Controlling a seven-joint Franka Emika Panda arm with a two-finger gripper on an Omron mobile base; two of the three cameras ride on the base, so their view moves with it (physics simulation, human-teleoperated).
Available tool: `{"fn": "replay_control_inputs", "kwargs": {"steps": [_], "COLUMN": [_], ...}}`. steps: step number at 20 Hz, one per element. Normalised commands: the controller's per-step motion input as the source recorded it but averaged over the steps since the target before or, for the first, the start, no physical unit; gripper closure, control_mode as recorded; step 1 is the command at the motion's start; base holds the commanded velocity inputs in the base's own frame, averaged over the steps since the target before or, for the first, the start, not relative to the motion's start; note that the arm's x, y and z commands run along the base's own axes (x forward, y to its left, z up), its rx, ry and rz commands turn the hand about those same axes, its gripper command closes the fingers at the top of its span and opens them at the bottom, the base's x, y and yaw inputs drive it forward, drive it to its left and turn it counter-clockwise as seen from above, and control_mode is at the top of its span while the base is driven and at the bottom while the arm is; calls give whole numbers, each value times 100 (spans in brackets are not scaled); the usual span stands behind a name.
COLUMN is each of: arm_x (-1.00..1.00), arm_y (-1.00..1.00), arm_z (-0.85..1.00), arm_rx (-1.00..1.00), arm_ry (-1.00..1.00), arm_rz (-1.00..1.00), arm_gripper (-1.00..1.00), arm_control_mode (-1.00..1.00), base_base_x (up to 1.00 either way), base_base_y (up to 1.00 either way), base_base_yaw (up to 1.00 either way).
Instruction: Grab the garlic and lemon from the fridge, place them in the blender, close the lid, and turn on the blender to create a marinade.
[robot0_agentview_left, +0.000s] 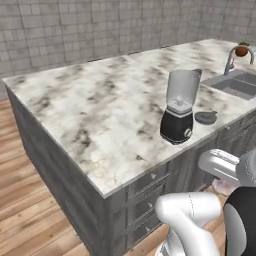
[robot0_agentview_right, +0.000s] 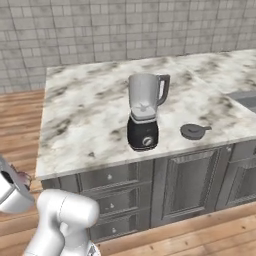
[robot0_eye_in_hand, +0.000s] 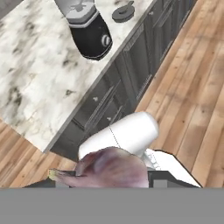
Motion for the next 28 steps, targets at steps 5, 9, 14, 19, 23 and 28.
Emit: {"fn": "replay_control_inputs", "kwargs": {"steps": [5, 9, 14, 19, 23, 28], "arm_x": [0, 0, 0, 0, 0, 5], "arm_y": [0, 0, 0, 0, 0, 0], "arm_z": [0, 0, 0, 0, 0, 11], "arm_rx": [0, 0, 0, 0, 0, 0], "arm_ry": [0, 0, 0, 0, 0, 1], "arm_rz": [0, 0, 0, 0, 0, 3], "arm_gripper": [100, 100, 100, 100, 100, 100], "arm_control_mode": [100, 100, 100, 100, 100, -100], "base_base_x": [37, 34, 43, 41, 45, 41], "base_base_y": [-98, -64, -45, -60, -52, -1], "base_base_yaw": [19, 29, 39, 44, 40, 19]}}
